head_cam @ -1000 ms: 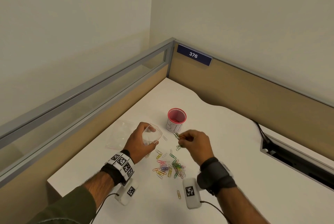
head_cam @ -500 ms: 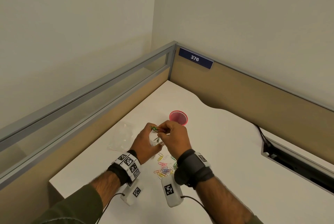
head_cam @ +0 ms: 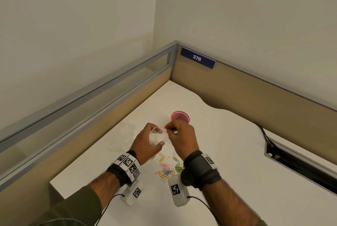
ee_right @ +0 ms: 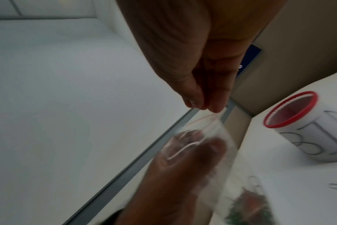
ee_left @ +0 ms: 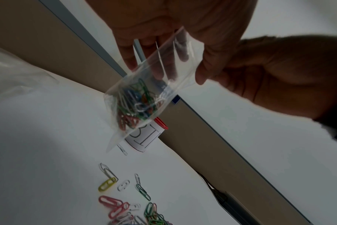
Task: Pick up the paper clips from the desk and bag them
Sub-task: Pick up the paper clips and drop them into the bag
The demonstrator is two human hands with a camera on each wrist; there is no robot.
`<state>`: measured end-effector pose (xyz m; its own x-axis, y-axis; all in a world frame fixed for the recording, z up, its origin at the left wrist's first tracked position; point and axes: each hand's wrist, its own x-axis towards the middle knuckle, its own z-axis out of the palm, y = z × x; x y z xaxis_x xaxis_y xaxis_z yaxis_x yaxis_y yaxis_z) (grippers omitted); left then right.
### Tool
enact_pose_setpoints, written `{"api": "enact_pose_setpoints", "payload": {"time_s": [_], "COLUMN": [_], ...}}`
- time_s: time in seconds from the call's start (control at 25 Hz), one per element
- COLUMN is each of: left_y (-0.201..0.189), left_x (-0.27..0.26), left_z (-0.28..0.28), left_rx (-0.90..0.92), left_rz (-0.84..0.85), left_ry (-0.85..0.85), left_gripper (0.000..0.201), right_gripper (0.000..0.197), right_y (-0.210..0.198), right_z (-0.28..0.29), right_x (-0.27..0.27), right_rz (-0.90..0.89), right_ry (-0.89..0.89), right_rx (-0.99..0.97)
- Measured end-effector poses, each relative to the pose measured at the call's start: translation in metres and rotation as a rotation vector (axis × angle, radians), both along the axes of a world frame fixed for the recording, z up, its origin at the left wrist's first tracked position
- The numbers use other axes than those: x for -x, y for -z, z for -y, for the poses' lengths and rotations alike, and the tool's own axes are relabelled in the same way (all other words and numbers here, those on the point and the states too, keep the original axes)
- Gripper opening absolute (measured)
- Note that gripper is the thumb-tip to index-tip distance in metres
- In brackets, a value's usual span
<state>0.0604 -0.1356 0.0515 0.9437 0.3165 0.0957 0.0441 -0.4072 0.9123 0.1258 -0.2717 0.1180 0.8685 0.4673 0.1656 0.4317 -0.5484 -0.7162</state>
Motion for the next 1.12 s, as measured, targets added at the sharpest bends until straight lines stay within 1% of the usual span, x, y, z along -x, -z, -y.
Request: {"api": "enact_pose_setpoints", "payload": {"time_s": [0.08,0.16,0.24,0.32,0.44,0.52,0.56,0.68,0.76,0.84,0.96,1.04,1.12], "left_y": [0.000,0.000,0.001,0.002,0.002,0.003,0.004,0.005,0.005,0.005,0.006,0.007,0.008], "left_x": [0.003,0.007,0.012,0.016,0.020,0.022,0.022,0.022,0.021,0.020,0.018,0.018,0.020], "left_z": [-0.003,-0.008,-0.014,-0.021,-0.033,-0.041,-0.044,-0.052,-0.055,-0.057,-0.056,-0.053,-0.050], "left_rx": [0.006,0.014,0.023,0.021,0.020,0.016,0.013,0.015,0.015,0.016,0.030,0.045,0.045], "left_rz": [0.002,0.005,0.009,0.016,0.019,0.027,0.031,0.028,0.033,0.044,0.047,0.040,0.039], "left_ry": [-0.008,-0.014,-0.027,-0.045,-0.079,-0.091,-0.092,-0.081,-0.074,-0.071,-0.073,-0.076,-0.080], "left_gripper": [0.045,0.045,0.045,0.045,0.046,0.046,0.045,0.046,0.045,0.045,0.045,0.045,0.046], "right_gripper": [0.017,0.022,0.031,0.039,0.042,0.042,0.046,0.071,0.077,0.076,0.073,0.063,0.053], "right_y": [0.019,0.049,0.079,0.102,0.120,0.124,0.125,0.125,0.125,0.126,0.129,0.133,0.131], "right_z": [0.014,0.029,0.043,0.050,0.043,0.030,0.023,0.006,0.001,0.003,0.023,0.042,0.065], "right_x": [-0.015,-0.029,-0.036,-0.036,-0.031,-0.030,-0.031,-0.036,-0.039,-0.039,-0.025,-0.010,0.004], "right_rz": [-0.036,-0.098,-0.179,-0.248,-0.241,-0.178,-0.162,-0.199,-0.196,-0.153,-0.117,-0.113,-0.137], "right_ry": [0.028,0.033,-0.002,-0.054,-0.131,-0.174,-0.195,-0.258,-0.301,-0.354,-0.407,-0.438,-0.392], "right_rx": [0.078,0.289,0.514,0.685,0.826,0.813,0.782,0.725,0.753,0.793,0.789,0.758,0.680]}}
